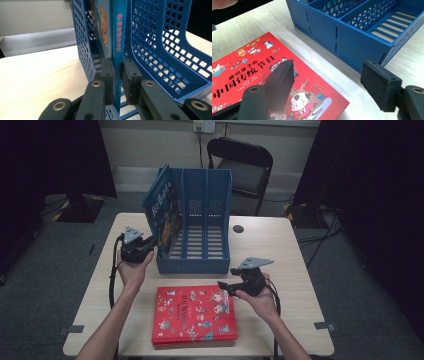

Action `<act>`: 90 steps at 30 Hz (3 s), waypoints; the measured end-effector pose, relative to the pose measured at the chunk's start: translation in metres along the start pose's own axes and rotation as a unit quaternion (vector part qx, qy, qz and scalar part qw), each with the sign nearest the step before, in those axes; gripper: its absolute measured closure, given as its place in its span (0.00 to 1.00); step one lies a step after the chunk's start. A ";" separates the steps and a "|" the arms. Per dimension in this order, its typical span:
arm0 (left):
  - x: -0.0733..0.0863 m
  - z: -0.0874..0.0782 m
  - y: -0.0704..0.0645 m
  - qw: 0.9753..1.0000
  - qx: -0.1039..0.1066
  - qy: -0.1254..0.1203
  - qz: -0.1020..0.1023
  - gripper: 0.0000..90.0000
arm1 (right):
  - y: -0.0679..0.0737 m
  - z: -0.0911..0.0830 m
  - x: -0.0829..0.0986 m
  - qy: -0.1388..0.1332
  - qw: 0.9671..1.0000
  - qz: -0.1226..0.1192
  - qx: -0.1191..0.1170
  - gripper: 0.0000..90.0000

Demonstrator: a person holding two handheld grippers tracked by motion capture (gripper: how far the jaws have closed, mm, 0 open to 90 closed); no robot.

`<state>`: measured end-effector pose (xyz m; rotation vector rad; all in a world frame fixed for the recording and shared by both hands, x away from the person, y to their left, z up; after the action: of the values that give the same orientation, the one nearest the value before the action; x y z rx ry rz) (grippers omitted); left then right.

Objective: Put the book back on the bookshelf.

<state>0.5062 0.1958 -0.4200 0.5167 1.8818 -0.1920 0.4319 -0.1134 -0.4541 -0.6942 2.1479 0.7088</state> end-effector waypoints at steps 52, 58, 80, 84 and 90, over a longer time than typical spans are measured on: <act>0.031 -0.031 0.006 0.997 0.072 0.024 -0.026 0.74 | 0.002 0.004 0.005 0.011 1.000 -0.003 0.003 0.30; 0.041 -0.047 -0.008 0.995 0.089 0.049 0.009 0.76 | 0.004 0.004 0.006 0.014 1.000 -0.005 0.002 0.30; 0.090 -0.075 -0.062 0.981 0.156 0.115 0.010 0.59 | 0.000 0.008 0.047 0.061 0.998 -0.004 0.010 0.30; 0.095 -0.075 -0.072 0.978 0.167 0.120 0.013 0.57 | 0.000 0.013 0.052 0.070 0.997 -0.005 0.010 0.30; 0.107 -0.068 -0.077 0.976 0.169 0.134 0.033 0.57 | 0.000 0.015 0.054 0.064 0.998 0.000 0.009 0.28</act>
<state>0.3841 0.1804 -0.5021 0.8711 2.1024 -0.4201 0.4081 -0.1168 -0.5049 -0.7484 2.2671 0.6589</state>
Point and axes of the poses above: each handheld gripper's, and its own axes: z roughly forward along the jaws, x roughly out of its underside, y roughly to its left, the point moved 6 cm from there along z, roughly forward along the jaws, and after that the axes turned 11 degrees about z, right-handed, at the moved point
